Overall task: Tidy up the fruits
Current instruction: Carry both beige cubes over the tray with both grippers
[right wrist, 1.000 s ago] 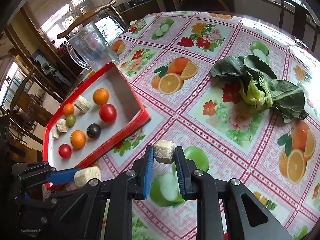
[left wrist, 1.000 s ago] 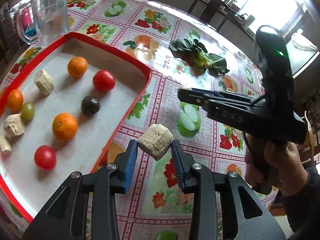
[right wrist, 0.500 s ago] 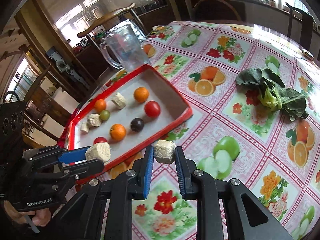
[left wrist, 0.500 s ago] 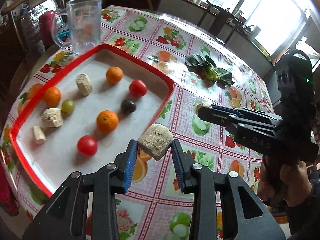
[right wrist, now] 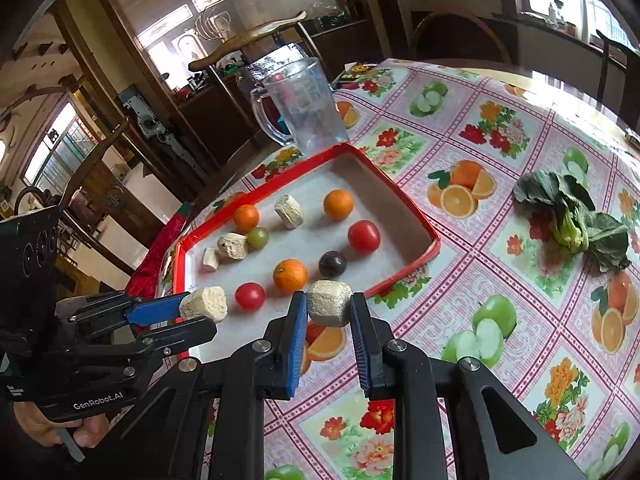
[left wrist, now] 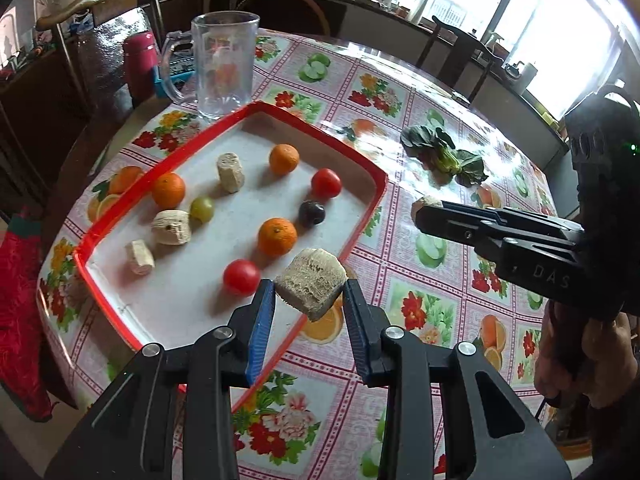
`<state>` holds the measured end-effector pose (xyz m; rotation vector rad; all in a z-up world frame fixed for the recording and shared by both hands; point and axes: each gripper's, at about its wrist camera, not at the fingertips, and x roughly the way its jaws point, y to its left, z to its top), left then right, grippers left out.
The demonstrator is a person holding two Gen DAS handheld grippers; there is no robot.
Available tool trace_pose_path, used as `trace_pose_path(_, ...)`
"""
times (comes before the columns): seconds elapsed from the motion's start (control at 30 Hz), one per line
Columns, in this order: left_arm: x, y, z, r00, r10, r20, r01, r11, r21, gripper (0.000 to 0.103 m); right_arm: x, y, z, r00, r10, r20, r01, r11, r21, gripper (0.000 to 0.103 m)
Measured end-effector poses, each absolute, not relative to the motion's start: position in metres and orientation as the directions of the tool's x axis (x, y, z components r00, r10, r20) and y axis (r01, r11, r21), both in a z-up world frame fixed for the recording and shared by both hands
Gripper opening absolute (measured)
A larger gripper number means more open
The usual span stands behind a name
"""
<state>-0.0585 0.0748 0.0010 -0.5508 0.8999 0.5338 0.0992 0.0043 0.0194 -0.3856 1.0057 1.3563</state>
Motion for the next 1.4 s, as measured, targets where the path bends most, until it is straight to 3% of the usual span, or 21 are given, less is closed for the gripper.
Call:
trace_pose_path(0.7, -0.096, 0.103, 0.002, 0.477, 0.288, -0.83, -0.71, 0.683, -0.171, 0.033, 0.071, 0.037, 0.02, -0.134, 0.616, -0.776, -0.937, 0.175, 0.301, 0.022)
trace_pose_path(1.4, -0.114, 0.139, -0.016, 0.447, 0.278, -0.85, -0.741, 0.648, -0.177, 0.033, 0.065, 0.064, -0.001, -0.146, 0.586, -0.797, -0.932, 0.189, 0.31, 0.022)
